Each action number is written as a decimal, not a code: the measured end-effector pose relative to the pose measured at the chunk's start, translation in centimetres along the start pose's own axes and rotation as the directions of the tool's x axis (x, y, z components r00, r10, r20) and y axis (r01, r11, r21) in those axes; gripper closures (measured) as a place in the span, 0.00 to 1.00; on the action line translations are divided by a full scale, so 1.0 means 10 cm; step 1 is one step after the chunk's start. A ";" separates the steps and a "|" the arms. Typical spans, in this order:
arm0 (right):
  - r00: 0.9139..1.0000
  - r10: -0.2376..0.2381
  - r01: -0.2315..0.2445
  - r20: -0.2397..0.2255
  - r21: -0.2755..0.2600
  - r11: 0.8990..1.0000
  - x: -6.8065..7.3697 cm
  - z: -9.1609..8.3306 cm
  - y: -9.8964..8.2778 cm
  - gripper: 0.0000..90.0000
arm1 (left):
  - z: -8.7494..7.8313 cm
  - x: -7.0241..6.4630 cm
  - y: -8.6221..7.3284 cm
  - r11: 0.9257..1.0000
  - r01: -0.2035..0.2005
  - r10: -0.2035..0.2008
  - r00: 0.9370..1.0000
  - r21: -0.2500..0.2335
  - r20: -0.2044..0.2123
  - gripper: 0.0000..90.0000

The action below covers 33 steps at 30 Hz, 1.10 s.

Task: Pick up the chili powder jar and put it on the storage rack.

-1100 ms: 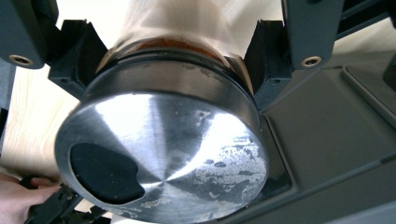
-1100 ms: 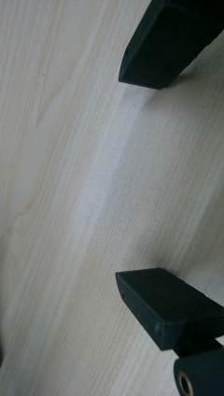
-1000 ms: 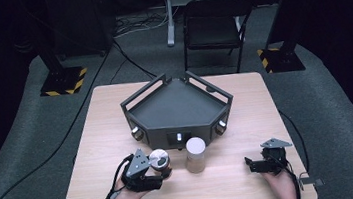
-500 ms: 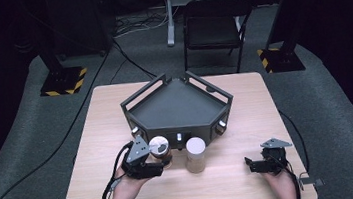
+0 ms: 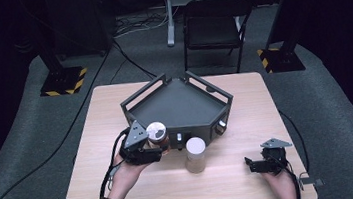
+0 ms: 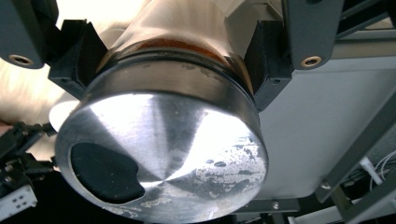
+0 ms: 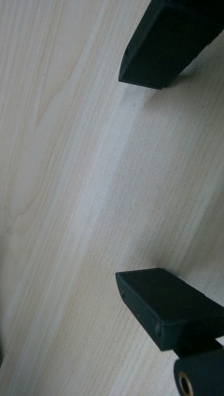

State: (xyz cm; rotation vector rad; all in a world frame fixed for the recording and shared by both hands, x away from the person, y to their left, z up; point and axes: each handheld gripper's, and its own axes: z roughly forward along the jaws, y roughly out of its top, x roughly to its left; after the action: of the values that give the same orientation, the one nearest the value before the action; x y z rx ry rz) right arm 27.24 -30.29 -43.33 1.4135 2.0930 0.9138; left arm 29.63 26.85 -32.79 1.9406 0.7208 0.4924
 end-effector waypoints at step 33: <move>1.000 -0.004 0.004 -0.002 0.000 1.000 0.00 0.00 0.00 0.05 | 0.23 0.24 0.40 0.997 0.058 -0.062 0.993 -0.046 -0.099 0.35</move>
State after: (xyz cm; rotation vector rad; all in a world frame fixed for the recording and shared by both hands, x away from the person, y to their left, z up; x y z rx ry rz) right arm 27.27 -30.33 -43.33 1.4080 2.0967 0.9145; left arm 33.97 25.54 -30.18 1.8592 0.8239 0.5666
